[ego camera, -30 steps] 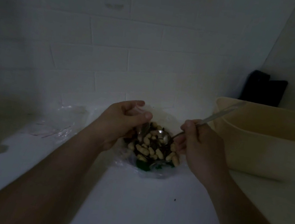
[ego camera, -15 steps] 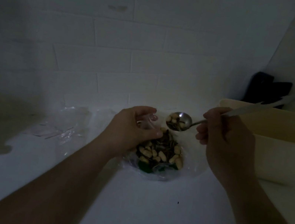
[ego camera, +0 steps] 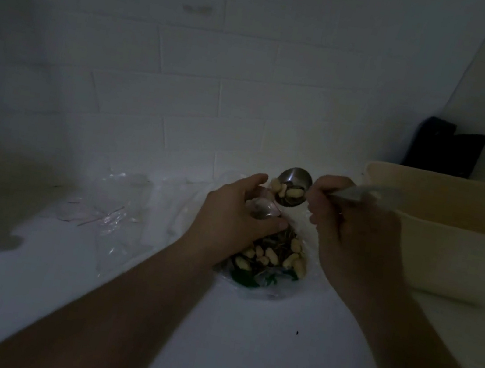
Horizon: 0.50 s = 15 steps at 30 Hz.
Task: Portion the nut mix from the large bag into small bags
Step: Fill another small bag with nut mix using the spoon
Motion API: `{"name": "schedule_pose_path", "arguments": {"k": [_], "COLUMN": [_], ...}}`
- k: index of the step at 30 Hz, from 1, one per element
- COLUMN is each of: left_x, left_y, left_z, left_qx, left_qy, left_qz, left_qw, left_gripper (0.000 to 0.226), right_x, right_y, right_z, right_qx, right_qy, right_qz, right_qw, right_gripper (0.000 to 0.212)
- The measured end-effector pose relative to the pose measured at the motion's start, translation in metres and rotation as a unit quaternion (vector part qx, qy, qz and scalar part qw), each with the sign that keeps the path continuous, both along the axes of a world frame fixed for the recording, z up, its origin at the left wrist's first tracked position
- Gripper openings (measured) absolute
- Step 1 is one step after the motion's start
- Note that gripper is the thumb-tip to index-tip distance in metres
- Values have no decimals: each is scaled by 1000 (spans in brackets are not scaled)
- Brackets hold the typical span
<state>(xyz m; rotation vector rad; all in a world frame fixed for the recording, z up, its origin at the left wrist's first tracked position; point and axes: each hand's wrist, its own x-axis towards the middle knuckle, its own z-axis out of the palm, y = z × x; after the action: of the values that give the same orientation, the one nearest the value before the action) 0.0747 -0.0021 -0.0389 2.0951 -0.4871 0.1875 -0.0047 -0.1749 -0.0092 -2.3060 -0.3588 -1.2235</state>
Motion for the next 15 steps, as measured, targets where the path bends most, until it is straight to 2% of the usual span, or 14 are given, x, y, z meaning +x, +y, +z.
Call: {"name": "schedule_pose_path", "arguments": {"k": [6,9,11,13,15], "left_x": [1,4,6,8,9], "left_y": [-2,-1,0,-1,0], "left_z": [0,-3,-6,-8,-9], "left_qx": [19,3,3,9,10], "left_qy": [-16,-16,-21,-28,-31], "left_qz": [29,45,53,59,66], "left_qw": [999,999,998,998,997], "left_gripper": [84,83,84,83,83], "right_x": [2,2,6,7,7], "right_y": [3,3,1,3,4], "right_z": [-5,-7,-15,-18,-18], "right_qx": [-23,-39,-34,26,4], "right_qy": [-6,-41,8,91,61], "right_qz": [25,23,46,91,90], "right_qw": [999,998,998,991,994], "right_gripper": [33,19,18,24,21]}}
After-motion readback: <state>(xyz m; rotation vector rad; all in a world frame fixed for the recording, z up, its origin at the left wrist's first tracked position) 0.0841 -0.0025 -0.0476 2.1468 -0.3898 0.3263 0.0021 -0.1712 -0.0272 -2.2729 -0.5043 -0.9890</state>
